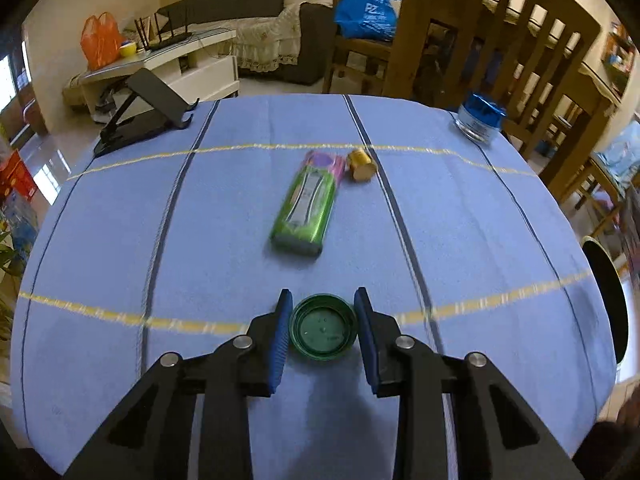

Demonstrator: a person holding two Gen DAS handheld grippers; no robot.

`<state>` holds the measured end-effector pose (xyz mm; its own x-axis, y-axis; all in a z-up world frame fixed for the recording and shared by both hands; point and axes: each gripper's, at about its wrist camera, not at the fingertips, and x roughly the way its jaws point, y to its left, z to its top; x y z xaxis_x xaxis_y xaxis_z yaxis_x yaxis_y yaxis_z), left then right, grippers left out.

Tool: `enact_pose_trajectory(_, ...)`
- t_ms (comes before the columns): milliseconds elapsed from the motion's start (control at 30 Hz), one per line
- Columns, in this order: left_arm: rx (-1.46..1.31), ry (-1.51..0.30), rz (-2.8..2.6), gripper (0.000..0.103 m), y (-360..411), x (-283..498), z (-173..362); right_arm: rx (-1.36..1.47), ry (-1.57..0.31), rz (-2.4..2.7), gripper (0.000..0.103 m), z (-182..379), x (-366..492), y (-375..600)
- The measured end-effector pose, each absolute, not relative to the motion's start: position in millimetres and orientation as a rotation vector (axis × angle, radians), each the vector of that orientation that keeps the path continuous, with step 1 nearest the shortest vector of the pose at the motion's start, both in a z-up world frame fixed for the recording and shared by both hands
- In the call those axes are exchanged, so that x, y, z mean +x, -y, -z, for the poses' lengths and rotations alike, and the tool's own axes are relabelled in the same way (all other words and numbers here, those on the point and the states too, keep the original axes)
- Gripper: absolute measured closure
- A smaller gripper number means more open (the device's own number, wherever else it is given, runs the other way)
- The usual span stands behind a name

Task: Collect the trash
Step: 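Carry the card over the bin and open the right tool while the left tool holds the cap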

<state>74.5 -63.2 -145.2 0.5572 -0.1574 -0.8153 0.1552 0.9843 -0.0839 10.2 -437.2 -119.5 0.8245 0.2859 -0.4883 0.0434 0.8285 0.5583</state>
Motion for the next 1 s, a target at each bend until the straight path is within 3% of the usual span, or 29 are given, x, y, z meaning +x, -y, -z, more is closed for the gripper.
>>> enact_pose_trajectory(267,0.037,-0.931,0.26,0.071,49.0,45.5,147.3,0.58,-0.604,-0.125,0.041,119.1,11.1,428.1)
enact_pose_trajectory(333,0.017,-0.933,0.286,0.063,46.8,44.3,147.1,0.573,-0.605,-0.117,0.041,119.5,10.8,428.0)
enact_pose_trajectory(367,0.008,-0.936,0.299,0.052,46.1,43.2,146.7,0.568,-0.607,-0.113,0.041,119.0,11.3,426.6)
enact_pose_trajectory(400,0.004,-0.939,0.304,0.032,45.5,42.2,146.8,0.562,-0.61,-0.109,0.041,118.8,11.8,425.3)
enact_pose_trajectory(467,0.008,-0.935,0.293,0.018,43.5,37.5,147.6,0.555,-0.615,-0.105,0.041,119.0,12.8,423.5)
enact_pose_trajectory(667,0.047,-0.922,0.271,0.024,43.2,32.8,150.2,0.557,-0.619,-0.102,0.041,118.3,14.8,423.8)
enact_pose_trajectory(733,0.062,-0.914,0.251,0.036,44.2,33.3,149.8,0.555,-0.615,-0.103,0.041,117.9,14.4,423.9)
enact_pose_trajectory(833,0.121,-0.905,0.207,0.075,47.1,33.0,150.3,0.555,-0.612,-0.101,0.041,117.8,14.0,424.4)
enact_pose_trajectory(1000,0.071,-0.92,0.212,0.074,41.1,30.0,147.0,0.568,-0.603,-0.098,0.041,119.6,12.3,426.1)
